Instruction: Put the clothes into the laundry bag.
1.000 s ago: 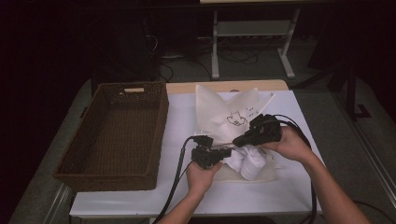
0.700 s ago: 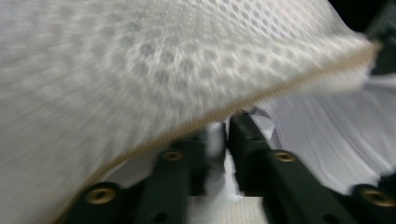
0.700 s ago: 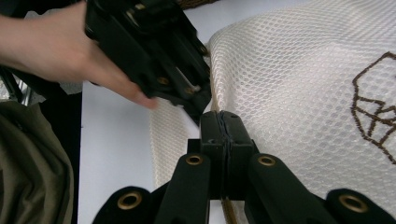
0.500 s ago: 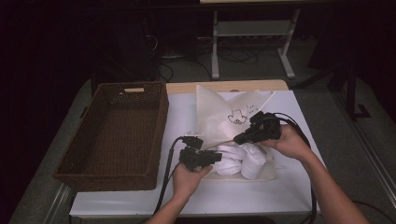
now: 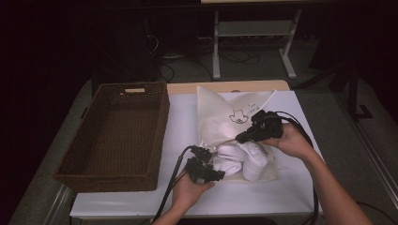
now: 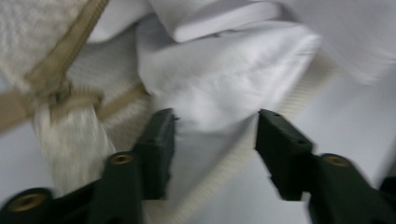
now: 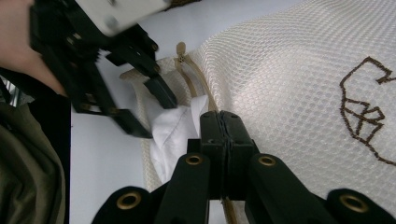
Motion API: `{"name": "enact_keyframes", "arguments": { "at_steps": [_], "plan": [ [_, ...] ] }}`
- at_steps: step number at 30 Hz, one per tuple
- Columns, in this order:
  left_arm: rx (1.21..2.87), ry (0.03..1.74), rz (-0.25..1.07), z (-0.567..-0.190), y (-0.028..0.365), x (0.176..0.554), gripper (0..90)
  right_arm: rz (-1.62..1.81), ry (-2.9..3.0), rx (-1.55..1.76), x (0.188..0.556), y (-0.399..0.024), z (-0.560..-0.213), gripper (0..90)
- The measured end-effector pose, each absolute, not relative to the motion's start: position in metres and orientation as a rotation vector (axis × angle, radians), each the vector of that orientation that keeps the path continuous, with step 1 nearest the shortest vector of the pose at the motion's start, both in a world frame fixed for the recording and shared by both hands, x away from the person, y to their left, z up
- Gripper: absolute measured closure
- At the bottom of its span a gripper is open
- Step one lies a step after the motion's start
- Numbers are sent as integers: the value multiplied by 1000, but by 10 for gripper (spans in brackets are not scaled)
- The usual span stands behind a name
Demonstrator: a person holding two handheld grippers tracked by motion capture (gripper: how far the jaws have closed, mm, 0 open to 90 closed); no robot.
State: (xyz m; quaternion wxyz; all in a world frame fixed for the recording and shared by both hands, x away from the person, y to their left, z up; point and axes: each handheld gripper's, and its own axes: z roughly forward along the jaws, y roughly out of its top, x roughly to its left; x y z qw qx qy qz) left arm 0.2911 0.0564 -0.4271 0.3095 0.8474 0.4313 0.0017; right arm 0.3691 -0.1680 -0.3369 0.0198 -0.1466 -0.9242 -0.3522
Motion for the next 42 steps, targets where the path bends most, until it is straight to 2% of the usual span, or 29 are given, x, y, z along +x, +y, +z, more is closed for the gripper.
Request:
{"name": "enact_keyframes", "arguments": {
  "at_steps": [1,3,4,5,11,19,23,27,29,33,36,42],
  "plan": [
    [2232,1144,18,-429,55,294,544,-1093,-2866,-454,369,-168,-337,884],
    [2170,1152,26,-430,56,301,763,-1096,-2866,-452,369,-168,-337,884],
    [2140,1154,27,-429,57,303,840,-1095,-2866,-449,368,-168,-337,885],
    [2127,1151,37,-428,56,304,865,-1099,-2867,-445,368,-168,-337,884],
    [2075,1159,99,-428,47,313,885,-1109,-2860,-441,368,-168,-336,885],
    [1999,1196,99,-427,51,321,880,-1108,-2846,-455,372,-167,-338,885],
    [1983,1177,51,-419,62,312,839,-1119,-2840,-471,374,-170,-339,884],
    [1959,1146,-5,-408,69,297,708,-1111,-2837,-490,376,-171,-339,884],
    [1966,1129,-3,-401,66,289,602,-1109,-2837,-493,376,-171,-339,884],
    [1987,1068,-86,-394,46,276,475,-1106,-2835,-499,377,-169,-340,884],
    [2003,1032,-153,-397,25,272,416,-1105,-2839,-496,377,-169,-341,884],
    [1985,1051,-207,-410,-5,281,331,-1102,-2840,-503,377,-172,-341,884]
  ]
}}
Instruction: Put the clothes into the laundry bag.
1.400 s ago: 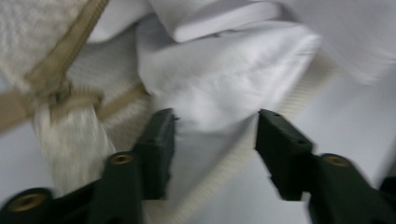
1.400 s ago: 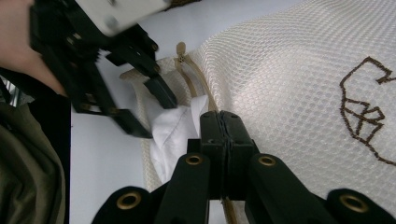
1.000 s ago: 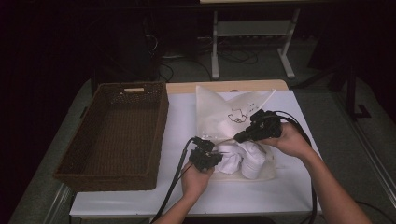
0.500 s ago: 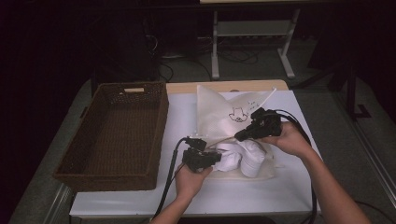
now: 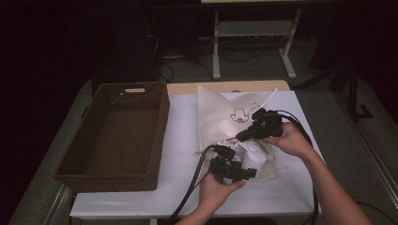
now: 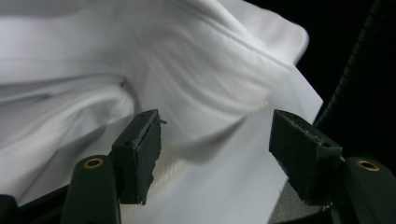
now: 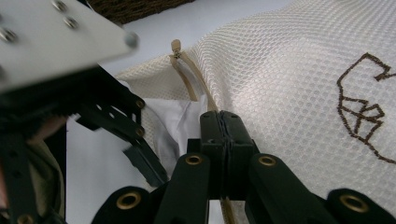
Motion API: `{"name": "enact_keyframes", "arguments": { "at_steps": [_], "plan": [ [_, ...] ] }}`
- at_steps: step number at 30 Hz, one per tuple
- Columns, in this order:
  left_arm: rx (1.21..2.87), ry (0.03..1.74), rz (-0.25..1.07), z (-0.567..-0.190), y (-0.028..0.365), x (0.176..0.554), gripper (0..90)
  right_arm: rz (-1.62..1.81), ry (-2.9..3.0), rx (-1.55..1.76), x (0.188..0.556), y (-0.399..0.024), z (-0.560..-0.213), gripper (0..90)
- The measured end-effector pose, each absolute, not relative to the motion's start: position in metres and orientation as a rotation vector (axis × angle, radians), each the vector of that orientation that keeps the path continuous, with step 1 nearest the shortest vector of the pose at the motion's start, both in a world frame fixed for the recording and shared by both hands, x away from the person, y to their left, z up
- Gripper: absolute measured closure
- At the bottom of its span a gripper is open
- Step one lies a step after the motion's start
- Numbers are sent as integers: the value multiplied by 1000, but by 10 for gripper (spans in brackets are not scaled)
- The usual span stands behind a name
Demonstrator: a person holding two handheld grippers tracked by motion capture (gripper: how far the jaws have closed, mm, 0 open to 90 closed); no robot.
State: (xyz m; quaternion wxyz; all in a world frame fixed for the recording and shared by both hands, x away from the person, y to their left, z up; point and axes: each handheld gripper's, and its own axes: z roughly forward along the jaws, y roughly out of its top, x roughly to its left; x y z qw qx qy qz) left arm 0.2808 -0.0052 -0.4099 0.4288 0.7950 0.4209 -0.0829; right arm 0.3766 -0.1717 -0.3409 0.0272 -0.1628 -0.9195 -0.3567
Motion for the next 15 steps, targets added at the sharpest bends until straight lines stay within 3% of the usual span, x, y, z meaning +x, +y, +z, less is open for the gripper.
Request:
{"name": "enact_keyframes", "arguments": {
  "at_steps": [4,5,8,10,15],
  "plan": [
    [1979,1066,-144,-416,-17,287,347,-1099,-2843,-504,376,-174,-343,883],
    [1978,1057,-146,-418,-19,290,393,-1100,-2843,-509,376,-175,-344,883],
    [1961,1046,-116,-422,-22,295,677,-1110,-2840,-516,375,-177,-345,884],
    [1944,1061,-78,-424,-22,299,789,-1105,-2846,-513,373,-178,-344,884],
    [1852,1134,5,-422,-6,315,826,-1133,-2840,-497,366,-183,-338,887]
  ]
}}
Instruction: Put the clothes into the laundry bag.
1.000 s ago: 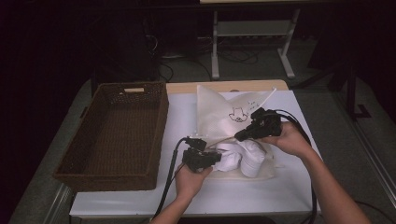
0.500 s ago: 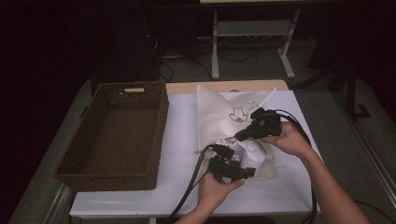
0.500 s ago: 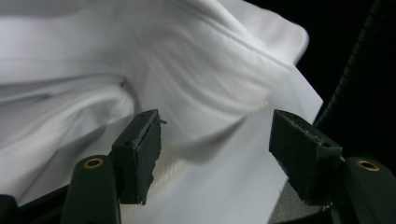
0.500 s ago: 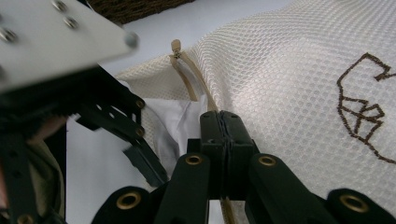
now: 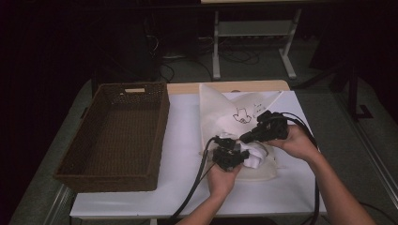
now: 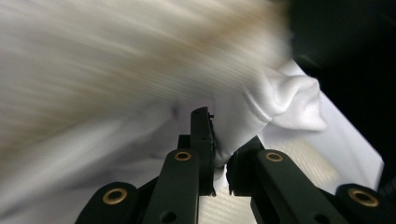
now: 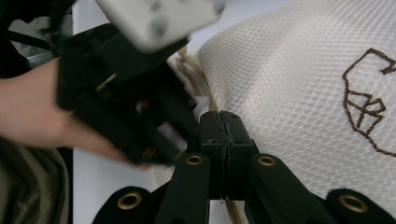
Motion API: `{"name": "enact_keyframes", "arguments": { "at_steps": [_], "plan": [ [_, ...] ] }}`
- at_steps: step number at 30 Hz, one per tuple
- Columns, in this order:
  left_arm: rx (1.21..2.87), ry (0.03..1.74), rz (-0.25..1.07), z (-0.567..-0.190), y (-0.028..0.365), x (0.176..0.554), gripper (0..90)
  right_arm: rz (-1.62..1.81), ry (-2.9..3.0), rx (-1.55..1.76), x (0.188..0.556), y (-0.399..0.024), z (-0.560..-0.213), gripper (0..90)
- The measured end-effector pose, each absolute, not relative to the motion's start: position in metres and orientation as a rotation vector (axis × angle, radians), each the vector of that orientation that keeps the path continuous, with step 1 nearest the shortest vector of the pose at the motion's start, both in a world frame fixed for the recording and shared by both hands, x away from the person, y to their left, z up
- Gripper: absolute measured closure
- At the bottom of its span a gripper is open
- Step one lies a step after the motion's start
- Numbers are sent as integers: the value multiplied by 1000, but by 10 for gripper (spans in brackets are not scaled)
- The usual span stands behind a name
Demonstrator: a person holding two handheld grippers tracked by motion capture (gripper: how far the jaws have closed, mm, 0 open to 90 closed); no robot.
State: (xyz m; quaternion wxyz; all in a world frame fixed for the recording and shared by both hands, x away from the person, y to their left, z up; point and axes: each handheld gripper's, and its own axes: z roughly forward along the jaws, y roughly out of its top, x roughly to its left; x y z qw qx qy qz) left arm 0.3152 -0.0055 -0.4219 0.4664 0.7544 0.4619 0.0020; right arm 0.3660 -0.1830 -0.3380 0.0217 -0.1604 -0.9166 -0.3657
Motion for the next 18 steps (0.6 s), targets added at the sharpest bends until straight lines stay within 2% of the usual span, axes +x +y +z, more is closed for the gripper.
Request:
{"name": "enact_keyframes", "arguments": {
  "at_steps": [4,8,15,18],
  "plan": [
    [1781,1195,54,-421,4,331,825,-1177,-2819,-499,363,-183,-332,887],
    [1771,1212,37,-425,7,334,801,-1143,-2811,-544,370,-183,-339,887],
    [1837,1182,5,-421,18,322,679,-1100,-2802,-556,371,-180,-349,885],
    [1885,1164,-22,-418,28,312,594,-1074,-2812,-549,371,-177,-352,884]
  ]
}}
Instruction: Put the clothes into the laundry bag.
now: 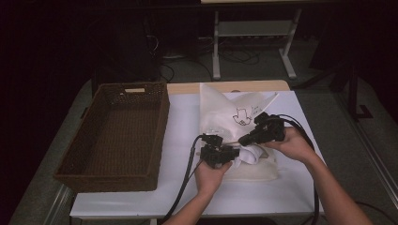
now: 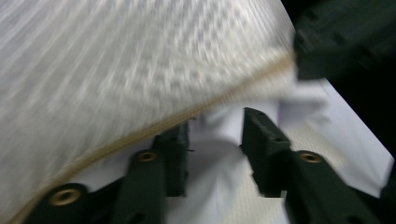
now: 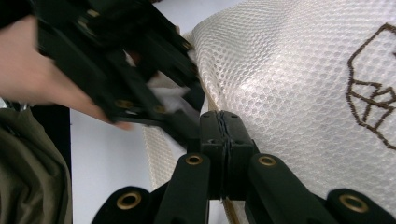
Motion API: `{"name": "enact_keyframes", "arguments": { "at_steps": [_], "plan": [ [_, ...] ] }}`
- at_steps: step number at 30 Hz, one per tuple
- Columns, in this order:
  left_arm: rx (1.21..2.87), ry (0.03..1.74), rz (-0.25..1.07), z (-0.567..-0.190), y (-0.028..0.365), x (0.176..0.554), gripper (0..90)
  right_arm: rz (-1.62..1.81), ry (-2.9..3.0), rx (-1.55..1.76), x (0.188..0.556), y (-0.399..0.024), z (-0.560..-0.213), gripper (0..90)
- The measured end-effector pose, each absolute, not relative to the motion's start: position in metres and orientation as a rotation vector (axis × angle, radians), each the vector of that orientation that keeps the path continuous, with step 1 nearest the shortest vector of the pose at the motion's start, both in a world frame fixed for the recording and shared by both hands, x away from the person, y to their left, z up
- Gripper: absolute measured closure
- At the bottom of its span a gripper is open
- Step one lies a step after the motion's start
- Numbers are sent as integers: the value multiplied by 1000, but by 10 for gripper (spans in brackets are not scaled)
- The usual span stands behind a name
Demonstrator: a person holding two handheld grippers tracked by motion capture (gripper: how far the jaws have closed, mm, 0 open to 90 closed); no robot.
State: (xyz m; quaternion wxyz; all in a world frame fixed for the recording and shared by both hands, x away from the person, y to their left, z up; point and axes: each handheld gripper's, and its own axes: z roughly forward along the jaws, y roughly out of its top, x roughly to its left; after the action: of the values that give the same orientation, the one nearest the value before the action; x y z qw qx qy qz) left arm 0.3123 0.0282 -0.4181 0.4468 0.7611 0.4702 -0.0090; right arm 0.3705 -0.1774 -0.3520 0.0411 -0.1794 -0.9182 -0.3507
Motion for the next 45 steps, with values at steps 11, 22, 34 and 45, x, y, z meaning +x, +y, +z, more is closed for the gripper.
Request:
{"name": "enact_keyframes", "arguments": {
  "at_steps": [11,22,34,45],
  "plan": [
    [1969,1172,-54,-435,20,299,396,-1053,-2825,-534,370,-170,-355,883],
    [1941,1159,45,-438,4,318,879,-1042,-2850,-515,366,-176,-348,884],
    [1842,1197,23,-431,21,331,843,-1049,-2825,-560,369,-177,-351,885],
    [1940,1143,14,-415,57,296,595,-1047,-2823,-559,370,-176,-355,883]
  ]
}}
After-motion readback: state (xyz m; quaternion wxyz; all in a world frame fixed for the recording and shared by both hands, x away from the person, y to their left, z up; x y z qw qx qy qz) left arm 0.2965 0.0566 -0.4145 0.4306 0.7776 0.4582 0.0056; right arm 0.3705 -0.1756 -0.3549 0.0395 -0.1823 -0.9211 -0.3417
